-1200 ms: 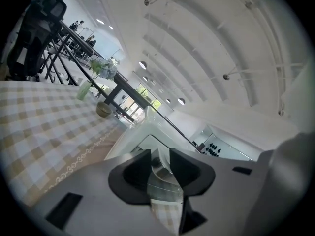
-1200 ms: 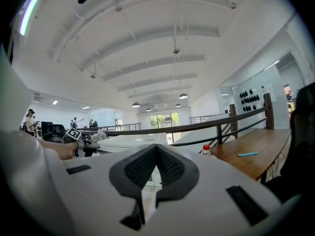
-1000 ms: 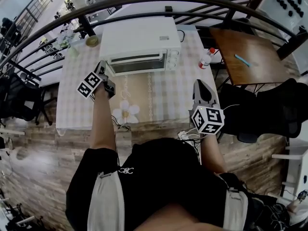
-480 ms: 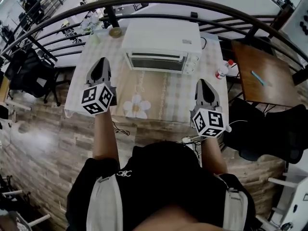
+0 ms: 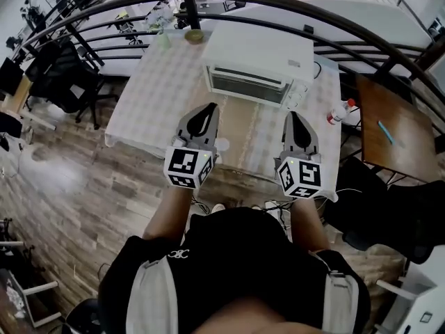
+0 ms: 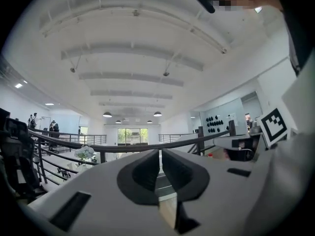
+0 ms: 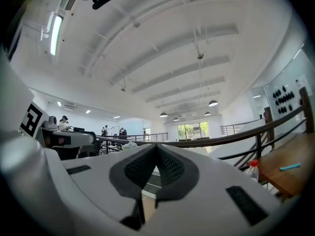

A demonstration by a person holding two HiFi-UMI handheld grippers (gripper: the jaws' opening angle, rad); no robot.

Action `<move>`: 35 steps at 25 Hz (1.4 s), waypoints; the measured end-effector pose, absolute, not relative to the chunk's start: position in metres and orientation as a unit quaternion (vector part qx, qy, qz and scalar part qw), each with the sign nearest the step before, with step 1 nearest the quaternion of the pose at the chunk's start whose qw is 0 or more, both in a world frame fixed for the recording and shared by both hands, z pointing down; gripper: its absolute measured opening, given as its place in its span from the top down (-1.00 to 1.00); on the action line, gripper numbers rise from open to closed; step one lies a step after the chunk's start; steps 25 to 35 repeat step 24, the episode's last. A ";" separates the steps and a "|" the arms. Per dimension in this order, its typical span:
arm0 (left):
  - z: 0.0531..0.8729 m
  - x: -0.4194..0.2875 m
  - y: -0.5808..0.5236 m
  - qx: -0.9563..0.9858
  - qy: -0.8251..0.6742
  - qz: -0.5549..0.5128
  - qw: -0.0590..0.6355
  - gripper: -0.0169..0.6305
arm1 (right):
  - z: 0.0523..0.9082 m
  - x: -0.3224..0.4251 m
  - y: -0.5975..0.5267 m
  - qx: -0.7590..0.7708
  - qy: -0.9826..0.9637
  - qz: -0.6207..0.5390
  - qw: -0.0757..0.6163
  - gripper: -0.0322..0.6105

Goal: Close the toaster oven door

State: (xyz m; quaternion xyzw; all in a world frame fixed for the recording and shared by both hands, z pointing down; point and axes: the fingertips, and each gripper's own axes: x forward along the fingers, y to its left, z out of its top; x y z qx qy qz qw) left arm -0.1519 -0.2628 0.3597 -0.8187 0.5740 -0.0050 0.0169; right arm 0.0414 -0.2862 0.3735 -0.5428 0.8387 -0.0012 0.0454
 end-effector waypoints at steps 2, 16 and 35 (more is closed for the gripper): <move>0.364 -0.141 -0.259 -0.822 0.570 -0.010 0.011 0.87 | 0.375 0.036 -0.284 -0.533 0.845 -0.001 0.043 0.92; 0.368 -0.145 -0.252 -0.796 0.605 -0.013 -0.017 0.87 | 0.375 0.043 -0.273 -0.516 0.856 0.003 0.040 0.92; 0.359 -0.138 -0.254 -0.795 0.607 -0.015 -0.017 0.87 | 0.371 0.056 -0.275 -0.517 0.855 -0.001 0.041 0.92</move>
